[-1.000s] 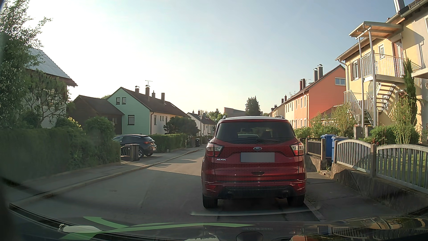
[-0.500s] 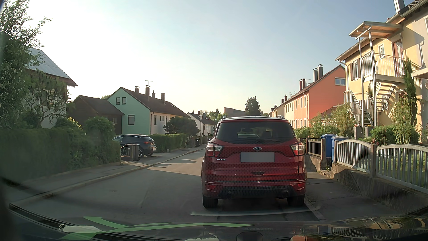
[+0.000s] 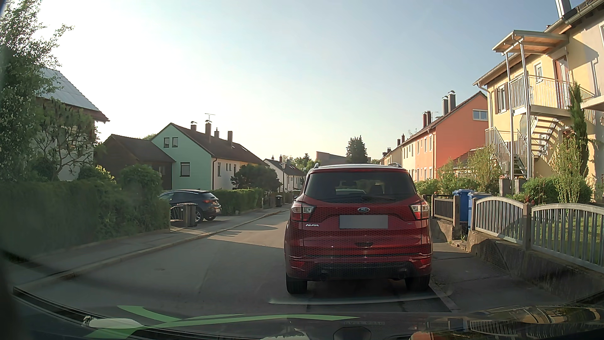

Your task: Follow the waypoints while adhering to traffic rules and regulations

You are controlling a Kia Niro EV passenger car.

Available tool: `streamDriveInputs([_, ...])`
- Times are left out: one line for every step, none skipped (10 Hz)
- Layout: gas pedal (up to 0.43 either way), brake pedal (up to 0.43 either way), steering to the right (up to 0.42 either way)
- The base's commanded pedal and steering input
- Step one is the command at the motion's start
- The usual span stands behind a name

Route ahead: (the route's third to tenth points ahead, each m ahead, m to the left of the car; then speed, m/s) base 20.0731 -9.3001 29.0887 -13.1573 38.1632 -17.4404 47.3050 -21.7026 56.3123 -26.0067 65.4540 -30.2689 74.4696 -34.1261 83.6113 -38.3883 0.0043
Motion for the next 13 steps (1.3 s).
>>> streamDriveInputs([0.0, 0.268, -0.143])
streamDriveInputs([0.0, 0.268, -0.208])
streamDriveInputs([0.0, 0.268, -0.283])
streamDriveInputs([0.0, 0.268, -0.345])
streamDriveInputs([0.0, 0.274, -0.443])
streamDriveInputs([0.0, 0.268, -0.539])
streamDriveInputs([0.0, 0.274, -0.61])
streamDriveInputs([0.0, 0.274, -0.706])
streamDriveInputs([0.0, 0.274, -0.773])
streamDriveInputs([0.0, 0.274, -0.8])
streamDriveInputs([0.0, 0.274, -0.796])
streamDriveInputs([0.0, 0.28, -0.807])
streamDriveInputs([0.0, 0.28, -0.841])
